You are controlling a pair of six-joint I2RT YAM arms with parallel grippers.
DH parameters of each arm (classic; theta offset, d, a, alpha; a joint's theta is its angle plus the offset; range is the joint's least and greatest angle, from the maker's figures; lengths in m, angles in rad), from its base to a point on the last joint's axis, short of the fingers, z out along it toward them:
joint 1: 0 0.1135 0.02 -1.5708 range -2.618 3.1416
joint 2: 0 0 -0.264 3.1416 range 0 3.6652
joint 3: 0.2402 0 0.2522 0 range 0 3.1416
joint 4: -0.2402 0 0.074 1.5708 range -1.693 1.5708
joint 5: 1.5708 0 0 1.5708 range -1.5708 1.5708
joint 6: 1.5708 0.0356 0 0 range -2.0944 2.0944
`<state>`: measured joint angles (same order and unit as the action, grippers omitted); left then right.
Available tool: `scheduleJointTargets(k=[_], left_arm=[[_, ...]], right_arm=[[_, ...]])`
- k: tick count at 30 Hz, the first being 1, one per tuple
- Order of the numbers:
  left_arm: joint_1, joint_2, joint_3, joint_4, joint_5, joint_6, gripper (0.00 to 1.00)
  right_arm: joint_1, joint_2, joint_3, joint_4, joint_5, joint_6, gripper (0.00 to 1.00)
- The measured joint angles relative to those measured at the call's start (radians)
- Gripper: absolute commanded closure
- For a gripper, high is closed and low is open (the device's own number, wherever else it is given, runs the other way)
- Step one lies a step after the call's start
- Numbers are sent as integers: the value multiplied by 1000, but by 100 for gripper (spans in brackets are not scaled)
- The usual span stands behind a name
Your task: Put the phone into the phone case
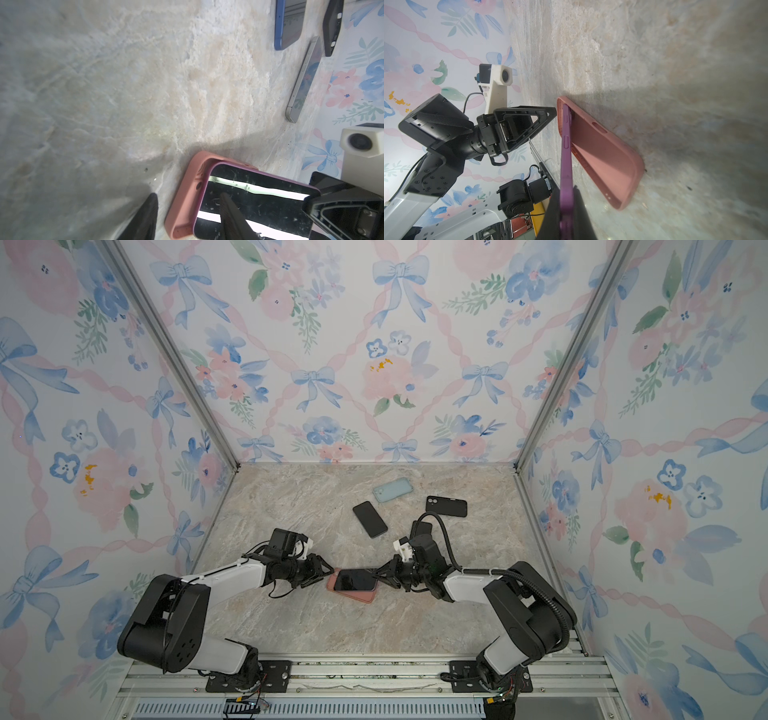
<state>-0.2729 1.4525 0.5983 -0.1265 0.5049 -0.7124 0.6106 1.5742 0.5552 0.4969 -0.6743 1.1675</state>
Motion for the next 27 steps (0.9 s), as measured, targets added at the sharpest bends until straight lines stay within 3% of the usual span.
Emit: scheduleJointTargets(k=[27], left_arm=[[-22, 12, -26, 59, 28, -7, 51]], right_arm=[[1, 97, 29, 66, -34, -13, 100]])
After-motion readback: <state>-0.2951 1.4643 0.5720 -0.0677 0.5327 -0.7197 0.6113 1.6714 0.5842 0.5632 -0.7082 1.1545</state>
